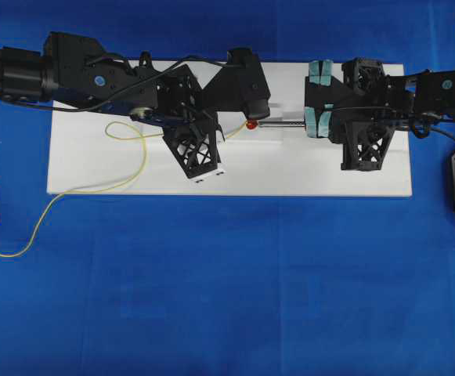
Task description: Touch the tip of the soldering iron to the tip of the solder at the mark.
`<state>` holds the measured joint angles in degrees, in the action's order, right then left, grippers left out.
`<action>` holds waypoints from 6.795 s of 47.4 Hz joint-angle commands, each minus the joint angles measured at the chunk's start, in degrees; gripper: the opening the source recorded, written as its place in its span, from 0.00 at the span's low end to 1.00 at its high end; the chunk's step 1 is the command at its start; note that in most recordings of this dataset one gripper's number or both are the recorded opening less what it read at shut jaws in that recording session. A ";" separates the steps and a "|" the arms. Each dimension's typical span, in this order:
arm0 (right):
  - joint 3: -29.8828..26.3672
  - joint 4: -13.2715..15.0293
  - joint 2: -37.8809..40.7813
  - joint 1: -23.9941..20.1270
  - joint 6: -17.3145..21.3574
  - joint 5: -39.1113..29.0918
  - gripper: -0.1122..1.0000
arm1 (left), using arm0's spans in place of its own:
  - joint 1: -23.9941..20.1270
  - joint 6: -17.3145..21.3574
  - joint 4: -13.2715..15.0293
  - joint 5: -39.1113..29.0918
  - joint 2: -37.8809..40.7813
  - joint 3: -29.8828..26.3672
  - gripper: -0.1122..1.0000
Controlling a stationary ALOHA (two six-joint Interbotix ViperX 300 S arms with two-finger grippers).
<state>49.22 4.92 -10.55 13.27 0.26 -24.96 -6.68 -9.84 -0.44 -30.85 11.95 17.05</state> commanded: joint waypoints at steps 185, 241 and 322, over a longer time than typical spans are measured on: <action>8.35 0.00 -23.20 0.53 2.99 0.18 0.16 | 0.44 -0.88 -0.09 6.15 -27.69 20.57 0.12; 7.47 -2.11 -5.62 -35.24 22.06 19.60 0.16 | 34.80 -15.47 0.26 39.55 -19.86 34.63 0.12; -0.18 9.76 -24.43 -23.29 21.71 2.29 0.81 | 21.80 0.62 -0.44 15.73 -38.58 28.39 0.77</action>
<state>49.83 12.83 -30.76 -12.74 21.80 -21.62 17.23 -11.43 -0.62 -15.21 -22.85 45.88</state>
